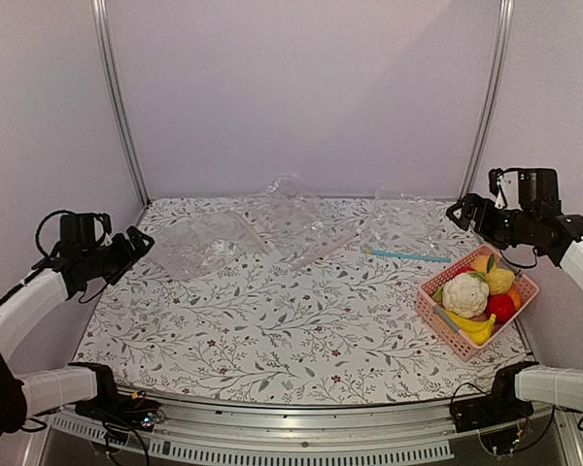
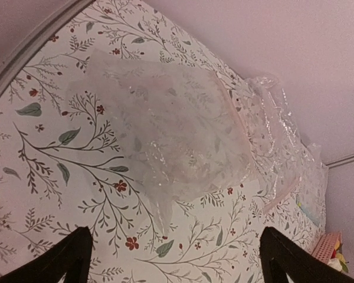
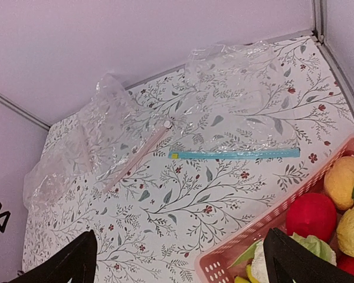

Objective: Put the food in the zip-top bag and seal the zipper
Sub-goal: Pick up the zipper food storage bag at the center of the board.

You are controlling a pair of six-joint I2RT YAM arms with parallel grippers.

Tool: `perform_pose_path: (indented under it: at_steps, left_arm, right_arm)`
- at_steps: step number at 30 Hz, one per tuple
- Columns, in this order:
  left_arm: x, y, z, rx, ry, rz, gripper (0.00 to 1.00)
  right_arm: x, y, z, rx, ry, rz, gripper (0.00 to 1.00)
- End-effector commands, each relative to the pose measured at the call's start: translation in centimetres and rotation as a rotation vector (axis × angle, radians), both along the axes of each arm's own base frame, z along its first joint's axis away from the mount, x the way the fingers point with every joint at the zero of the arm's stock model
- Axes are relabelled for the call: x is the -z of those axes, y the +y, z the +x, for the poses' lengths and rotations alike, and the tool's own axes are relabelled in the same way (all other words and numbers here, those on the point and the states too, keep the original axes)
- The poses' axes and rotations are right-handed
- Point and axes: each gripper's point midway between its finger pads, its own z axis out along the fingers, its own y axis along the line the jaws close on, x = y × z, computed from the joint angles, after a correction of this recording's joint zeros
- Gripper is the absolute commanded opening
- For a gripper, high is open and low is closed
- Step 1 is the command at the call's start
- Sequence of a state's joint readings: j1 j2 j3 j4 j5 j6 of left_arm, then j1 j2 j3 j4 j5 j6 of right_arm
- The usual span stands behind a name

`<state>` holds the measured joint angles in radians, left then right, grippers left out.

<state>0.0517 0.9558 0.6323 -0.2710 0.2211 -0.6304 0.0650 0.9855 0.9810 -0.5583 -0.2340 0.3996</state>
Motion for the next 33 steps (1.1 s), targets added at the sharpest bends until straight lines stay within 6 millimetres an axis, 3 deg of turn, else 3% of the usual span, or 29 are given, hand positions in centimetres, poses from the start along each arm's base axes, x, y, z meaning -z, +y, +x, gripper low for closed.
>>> perform_pose_path:
  at_steps: [1, 6, 10, 19, 26, 33]
  left_arm:
    - [2.3, -2.0, 1.4, 0.041, 0.01, -0.137, 0.99]
    - [4.1, -3.4, 3.1, 0.084, 0.038, -0.183, 0.99]
    - [5.9, -2.9, 3.7, 0.048, 0.074, -0.14, 0.97]
    - [8.3, -4.1, 4.1, 0.061, 0.116, -0.137, 0.68]
    - [10.1, -4.3, 4.6, 0.071, 0.159, -0.131, 0.63]
    - [9.0, -4.6, 5.6, 0.081, 0.117, -0.153, 0.32]
  right_arm:
    - [0.2, 2.9, -0.8, -0.074, 0.03, -0.054, 0.99]
    - [0.8, 4.3, -0.2, -0.1, 0.04, -0.032, 0.99]
    - [0.9, 4.7, -0.2, -0.1, 0.035, -0.016, 0.99]
    - [0.5, 4.4, -1.0, -0.097, 0.032, -0.028, 0.99]
    - [0.2, 3.4, -2.5, -0.079, 0.042, -0.067, 0.99]
    - [-0.1, 2.4, -4.4, -0.059, 0.038, -0.085, 0.99]
